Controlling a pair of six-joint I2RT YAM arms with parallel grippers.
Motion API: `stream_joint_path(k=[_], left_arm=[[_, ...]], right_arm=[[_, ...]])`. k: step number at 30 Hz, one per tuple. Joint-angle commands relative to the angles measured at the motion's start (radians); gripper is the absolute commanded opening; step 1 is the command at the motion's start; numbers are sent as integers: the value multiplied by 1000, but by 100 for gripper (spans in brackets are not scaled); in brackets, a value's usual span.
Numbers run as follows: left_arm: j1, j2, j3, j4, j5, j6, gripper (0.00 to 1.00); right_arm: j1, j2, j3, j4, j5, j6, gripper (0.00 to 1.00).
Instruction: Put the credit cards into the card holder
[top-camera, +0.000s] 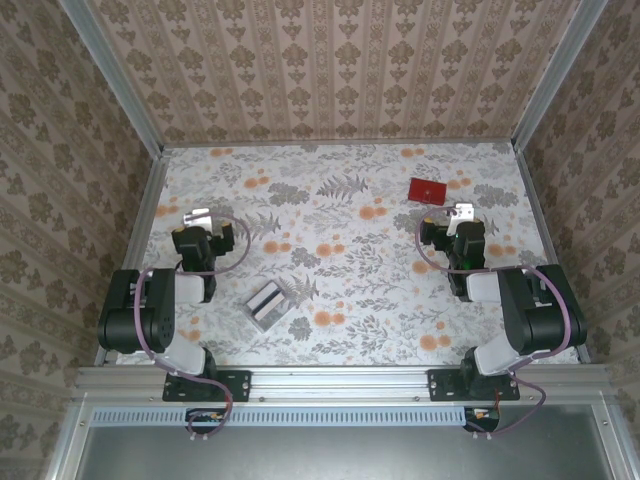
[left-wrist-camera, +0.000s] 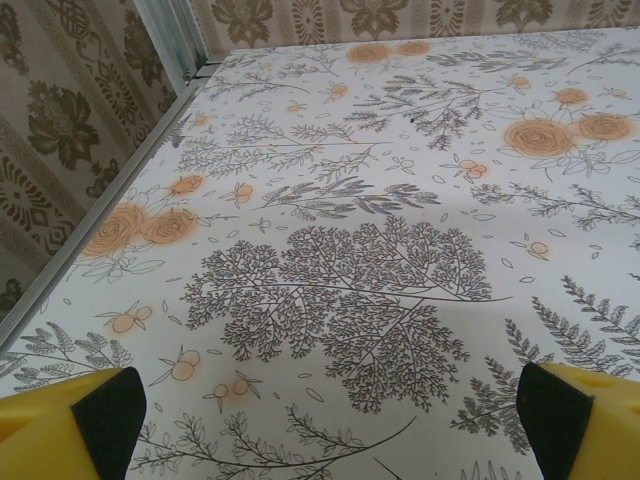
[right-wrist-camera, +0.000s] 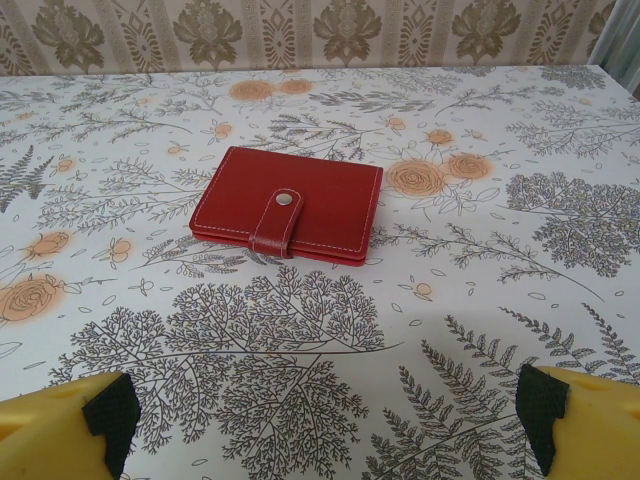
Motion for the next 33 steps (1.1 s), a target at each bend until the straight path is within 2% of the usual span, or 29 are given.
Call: stream_joint_path(k=[1,7,9,10,12,13,15,16,17,19,20,22,23,24,25,26,27,30,33], left_arm=[[7,-9,-4,21,21,15,100],[4,-10,-6,24,19,16,100],[-16,-36,-7,17,-23,29,100],[-34,-73,1,-30,-44,45,100],[-79,-184,67,-249,-109,55,100],[-92,-222,102,-340,-130,37,100],[-114,-301,173,-532,-131,-41,100],[-121,-339,200,-602,-115,-70,100],[-130,-384,226,-672,-86,-102,100],[-137,-468,260,-762,-23,-166,100],[-132,-505,272,-790,20,-221,100],[-112,-551,310,-903,40,-451,100],[-94,-561,350,-1052,22,-644,100],[-60,-557,400,-1203,60,-782,100],[-24,-544,421,-1255,176,-788,100],[14,-524,435,-1276,346,-737,100],[25,-499,454,-1332,459,-698,100],[14,-414,512,-1587,581,-611,100],[3,-372,498,-1732,687,-544,100]], right_arm=[[1,-3,9,-4,-22,7,100],[0,-5,7,-2,-23,8,100],[0,-25,-2,5,18,24,100],[-1,-60,3,-35,37,34,100],[0,-187,66,-260,99,62,100],[-1,-235,119,-420,169,125,100],[-7,-325,266,-813,331,444,100],[-8,-348,331,-982,367,611,100],[-10,-364,385,-1133,349,783,100],[-8,-382,406,-1191,178,886,100],[4,-389,402,-1226,116,1006,100],[72,-402,366,-1261,38,1197,99],[126,-406,351,-1281,14,1276,99],[199,-406,342,-1294,10,1342,99],[267,-402,339,-1306,12,1392,98],[340,-393,344,-1326,10,1451,96],[417,-378,349,-1328,6,1499,94],[577,-304,368,-1310,-96,1645,92],[721,-216,386,-1238,-179,1741,84]])
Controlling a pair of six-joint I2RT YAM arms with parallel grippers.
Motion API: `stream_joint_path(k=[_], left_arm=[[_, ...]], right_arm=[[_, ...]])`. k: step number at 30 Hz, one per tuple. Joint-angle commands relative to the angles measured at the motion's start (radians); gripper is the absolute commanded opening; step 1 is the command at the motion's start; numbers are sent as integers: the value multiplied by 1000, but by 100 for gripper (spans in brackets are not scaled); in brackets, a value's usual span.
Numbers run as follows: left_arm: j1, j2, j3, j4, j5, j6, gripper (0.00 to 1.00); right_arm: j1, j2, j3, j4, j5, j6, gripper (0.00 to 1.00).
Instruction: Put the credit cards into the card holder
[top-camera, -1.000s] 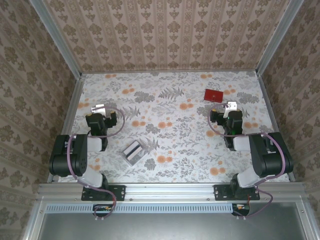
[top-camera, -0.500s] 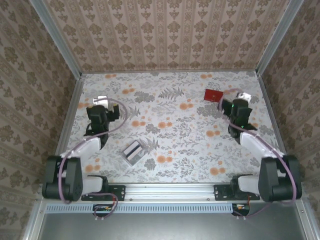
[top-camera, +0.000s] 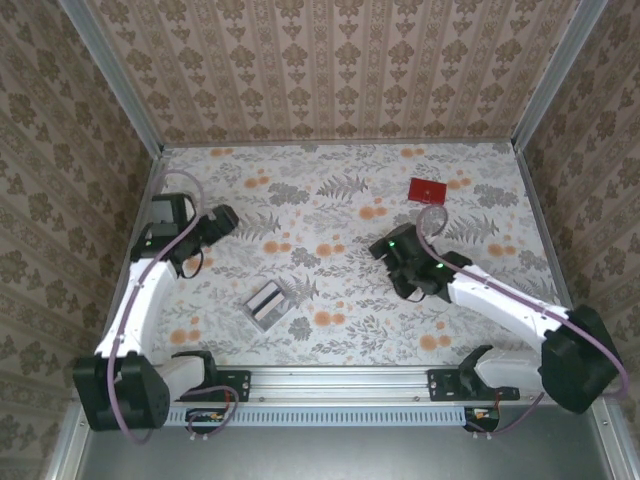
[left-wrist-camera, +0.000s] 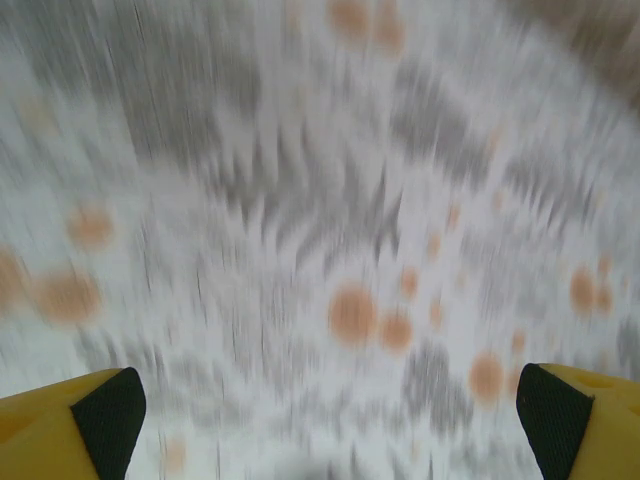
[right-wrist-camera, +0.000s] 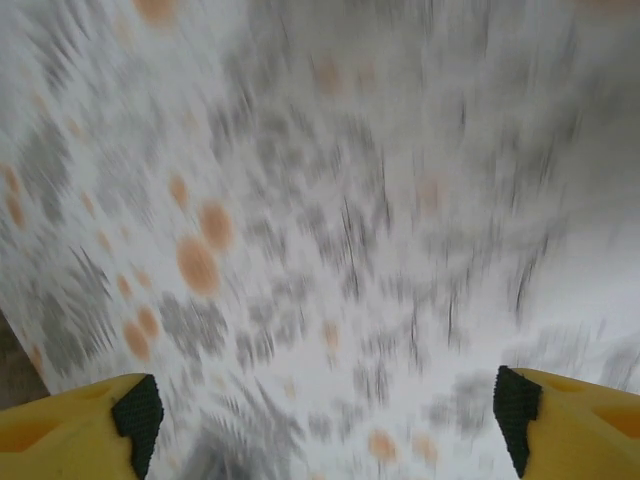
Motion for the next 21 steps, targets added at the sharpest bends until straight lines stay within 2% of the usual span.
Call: stream_joint_path(k=[1,3,5,11,16,21], left_arm=[[-12,27,-11,-338,258,53,100],[-16,22,-44,-350,323,77,100],[-17,20,-57,-360,325,90,100],[-15,31,-36,-352,203,129,100],[-9,87,-60,-278,166,86,100],[-3,111,-60,-281,167,91,100]], right_arm=[[138,77,45,6,-104,240,79],[221,123,87,30,-100,269,78],[264,179,113,55,-112,288,76],[359,307,128,233,-105,304,45],[430,383,206,248,-95,258,44],[472,378,248,209,-43,237,46]])
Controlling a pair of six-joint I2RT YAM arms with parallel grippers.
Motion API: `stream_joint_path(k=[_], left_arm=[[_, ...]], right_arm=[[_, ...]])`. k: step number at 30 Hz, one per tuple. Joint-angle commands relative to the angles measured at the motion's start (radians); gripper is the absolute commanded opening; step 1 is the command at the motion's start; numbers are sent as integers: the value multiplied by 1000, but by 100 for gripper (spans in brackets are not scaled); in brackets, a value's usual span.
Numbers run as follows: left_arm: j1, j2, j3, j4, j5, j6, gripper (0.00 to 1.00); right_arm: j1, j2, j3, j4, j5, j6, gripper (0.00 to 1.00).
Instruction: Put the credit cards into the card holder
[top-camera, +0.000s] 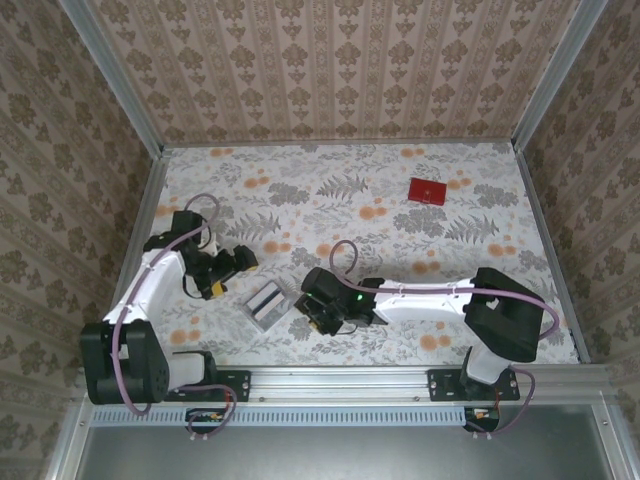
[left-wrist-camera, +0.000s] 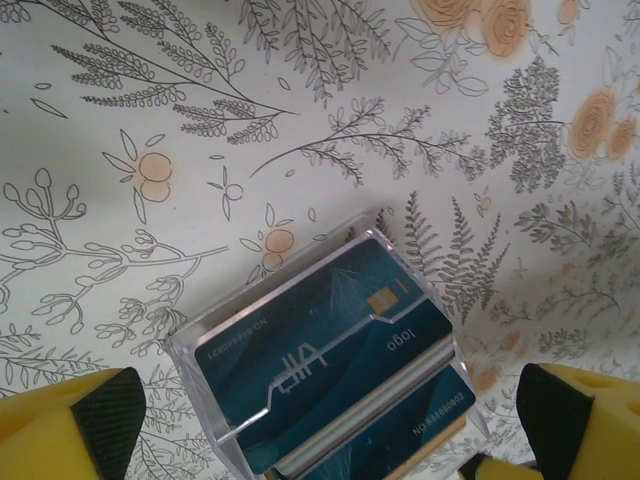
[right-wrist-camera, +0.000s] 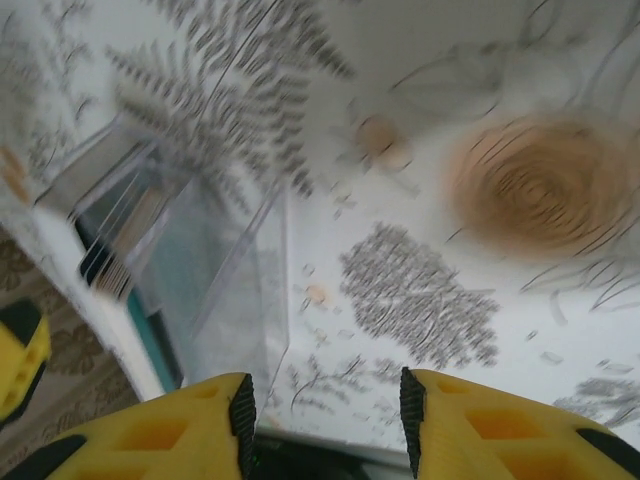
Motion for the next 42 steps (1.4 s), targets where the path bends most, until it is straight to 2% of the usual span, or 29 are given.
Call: stream_joint_path(k=[1,9,11,19,21,26,30,35,38,42], left_arm=[[10,-8,-11,9,-24,-1,100],[40,-40,-22,17,-78,-35,100],[45,-47,-29,19,-87,-39,100],[60,-80,-34,20,-100,-45,100],[63,-89,-32,24,-97,-48,100],[64,-107,-39,18,-132,-51,100],[66,-109,-38,33,-106,-38,100],[68,-101,-40,36,-81,-33,100],[68,-100,-43,36,-79,-22,100],[69,-97,-40,36,-63,-15,100]], right_arm=[[18,-8,51,-27,49,-29,46],[30,115,140,-27,-37,-38,45],[29,148,158,-30,-59,-33,35],[23,150,163,-85,-38,-58,24],[13,153,158,-97,-28,-71,15],[-2,141,143,-93,6,-99,6],[-43,99,136,-117,21,-184,4],[-146,-13,105,-143,37,-419,4],[-255,-55,142,-219,17,-697,3],[-399,-22,275,-461,-3,-1097,0]])
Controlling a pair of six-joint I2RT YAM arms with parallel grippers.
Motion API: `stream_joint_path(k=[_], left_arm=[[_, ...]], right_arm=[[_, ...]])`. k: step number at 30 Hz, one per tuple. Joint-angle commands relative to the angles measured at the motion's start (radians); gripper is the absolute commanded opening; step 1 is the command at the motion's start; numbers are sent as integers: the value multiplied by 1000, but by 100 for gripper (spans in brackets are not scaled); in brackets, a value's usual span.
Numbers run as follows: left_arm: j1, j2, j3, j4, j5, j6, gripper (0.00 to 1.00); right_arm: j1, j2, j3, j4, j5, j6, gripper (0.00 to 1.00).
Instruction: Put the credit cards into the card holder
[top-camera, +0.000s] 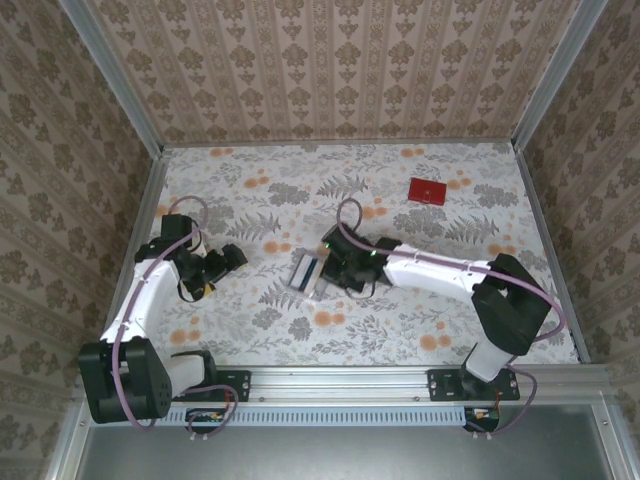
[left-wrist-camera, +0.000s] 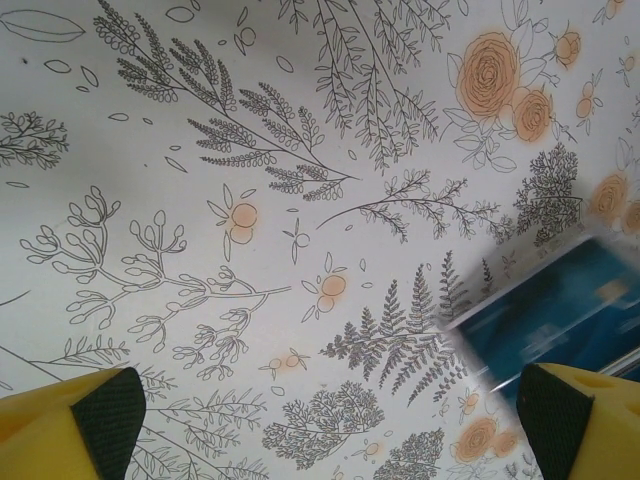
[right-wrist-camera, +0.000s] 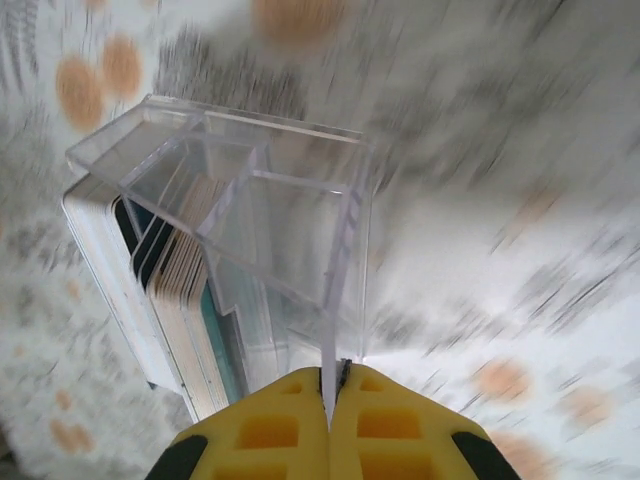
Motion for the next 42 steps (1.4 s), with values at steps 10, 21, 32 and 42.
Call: stream_joint_path(k=[10,21,32,42], left_arm=[[9,15,-11,-9,-21,8,100],[12,66,14,-36,22,37,100],[7,18,-8,-19,33,31,100],[1,-15,-21,-18,37,28,100]], right_arm=[[-340,104,217,-318,-249,-733,0],[-426,338,448,-374,-311,-757,18],[-588,167,384,-279,-111,-753,47],[-709,327,481,-248,116,-766,48]])
